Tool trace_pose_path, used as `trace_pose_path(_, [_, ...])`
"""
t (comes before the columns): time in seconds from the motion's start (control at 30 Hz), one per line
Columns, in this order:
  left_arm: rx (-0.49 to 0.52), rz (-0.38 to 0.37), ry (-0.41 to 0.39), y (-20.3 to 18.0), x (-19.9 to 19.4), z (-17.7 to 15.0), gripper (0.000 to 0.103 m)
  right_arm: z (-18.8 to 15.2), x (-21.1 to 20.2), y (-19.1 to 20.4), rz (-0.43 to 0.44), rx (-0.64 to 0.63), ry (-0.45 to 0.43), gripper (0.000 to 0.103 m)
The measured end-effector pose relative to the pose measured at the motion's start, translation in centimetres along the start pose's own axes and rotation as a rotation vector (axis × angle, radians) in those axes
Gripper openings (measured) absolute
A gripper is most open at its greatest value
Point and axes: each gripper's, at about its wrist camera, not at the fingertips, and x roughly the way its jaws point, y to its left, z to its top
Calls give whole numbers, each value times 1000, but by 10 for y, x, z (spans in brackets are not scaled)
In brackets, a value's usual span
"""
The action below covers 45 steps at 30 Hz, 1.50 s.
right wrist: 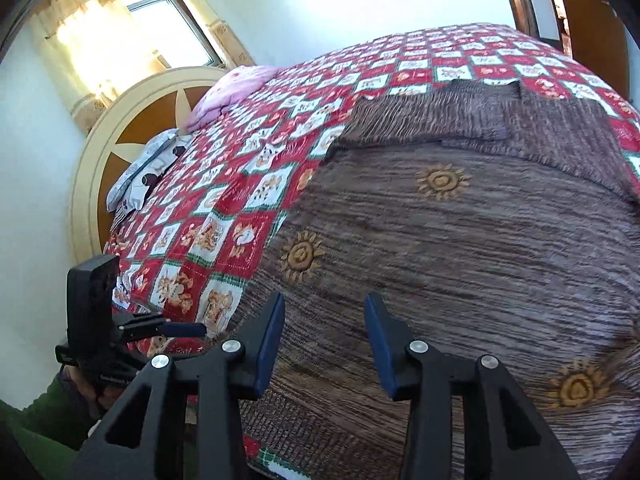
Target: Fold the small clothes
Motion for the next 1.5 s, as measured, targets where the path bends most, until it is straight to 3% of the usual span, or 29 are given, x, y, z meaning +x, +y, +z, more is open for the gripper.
trace_pose_path(0.13, [46, 34, 22, -11, 9, -2, 63, -1, 0, 0, 11, 18, -6, 43])
trace_pose_path(0.2, [36, 18, 26, -12, 11, 1, 54, -1, -2, 1, 10, 14, -11, 43])
trace_pose_path(0.33, [19, -8, 12, -12, 9, 9, 16, -1, -3, -3, 10, 29, -8, 43])
trace_pose_path(0.37, [13, -5, 5, -12, 8, 12, 11, -2, -2, -4, 13, 36, -6, 43])
trace_pose_path(0.6, [-8, -83, -35, -22, 10, 43, 9, -4, 9, -5, 90, 58, 20, 43])
trace_pose_path(0.77, [-49, -95, -50, -20, 25, 82, 9, -7, 14, -8, 92, 77, 31, 43])
trace_pose_path(0.97, [-48, -71, -48, -14, 51, 119, 6, -8, 21, -19, 101, 126, 51, 43])
trace_pose_path(1.1, [-12, 4, -38, -11, 51, 122, 6, -8, 29, -19, 106, 133, 81, 43])
trace_pose_path(1.2, [50, 12, -59, -11, 38, 119, 6, -6, 33, -14, 117, 103, 99, 43])
trace_pose_path(1.3, [104, 10, -78, -5, 20, 112, 17, -3, 44, -11, 129, 74, 128, 43])
trace_pose_path(1.4, [175, 23, -94, -4, 7, 105, 41, -2, 66, -10, 133, 69, 175, 43])
trace_pose_path(1.47, [235, 19, -93, -6, -1, 99, 66, -3, 79, -7, 121, 52, 195, 43])
trace_pose_path(1.5, [278, 14, -90, -8, -6, 94, 71, -4, 83, -5, 110, 37, 194, 43])
